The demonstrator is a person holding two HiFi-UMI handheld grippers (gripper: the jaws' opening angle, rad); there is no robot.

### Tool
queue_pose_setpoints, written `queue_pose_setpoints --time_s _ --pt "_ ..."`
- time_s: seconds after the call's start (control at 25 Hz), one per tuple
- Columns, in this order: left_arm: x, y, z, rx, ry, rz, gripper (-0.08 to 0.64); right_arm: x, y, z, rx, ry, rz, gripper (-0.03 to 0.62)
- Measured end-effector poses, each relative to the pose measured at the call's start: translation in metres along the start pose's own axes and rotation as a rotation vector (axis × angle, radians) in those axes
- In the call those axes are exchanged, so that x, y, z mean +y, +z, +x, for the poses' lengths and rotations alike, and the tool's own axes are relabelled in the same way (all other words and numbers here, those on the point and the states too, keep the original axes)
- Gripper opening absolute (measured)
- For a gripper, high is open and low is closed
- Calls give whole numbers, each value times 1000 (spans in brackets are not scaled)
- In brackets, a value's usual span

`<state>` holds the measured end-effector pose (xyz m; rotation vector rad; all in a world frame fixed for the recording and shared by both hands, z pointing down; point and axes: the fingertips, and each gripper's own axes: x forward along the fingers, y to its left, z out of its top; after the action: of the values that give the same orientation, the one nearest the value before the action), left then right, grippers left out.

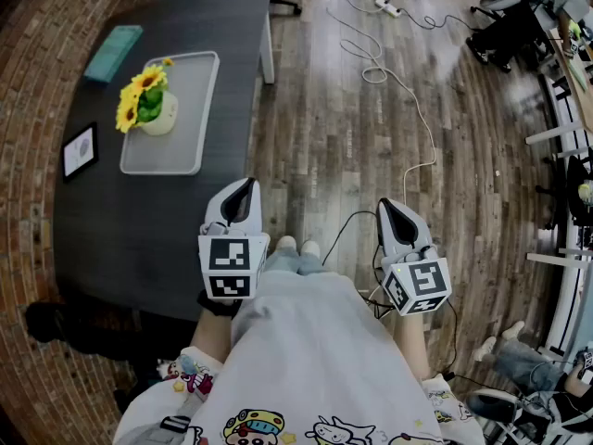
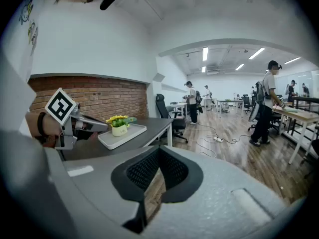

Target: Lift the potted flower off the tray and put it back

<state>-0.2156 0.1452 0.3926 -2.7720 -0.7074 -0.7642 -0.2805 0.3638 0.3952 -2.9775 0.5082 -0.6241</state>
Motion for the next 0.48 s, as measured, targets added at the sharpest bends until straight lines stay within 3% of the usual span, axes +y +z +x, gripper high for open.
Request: queue_pose_setpoints --time_s 0.2,0.48 --pt "-3 0 -2 -6 24 -10 12 -14 0 -6 -19 -10 13 4" --pt "-9 -2 -1 -4 51 -30 46 -24 0 -11 -31 27 4 101"
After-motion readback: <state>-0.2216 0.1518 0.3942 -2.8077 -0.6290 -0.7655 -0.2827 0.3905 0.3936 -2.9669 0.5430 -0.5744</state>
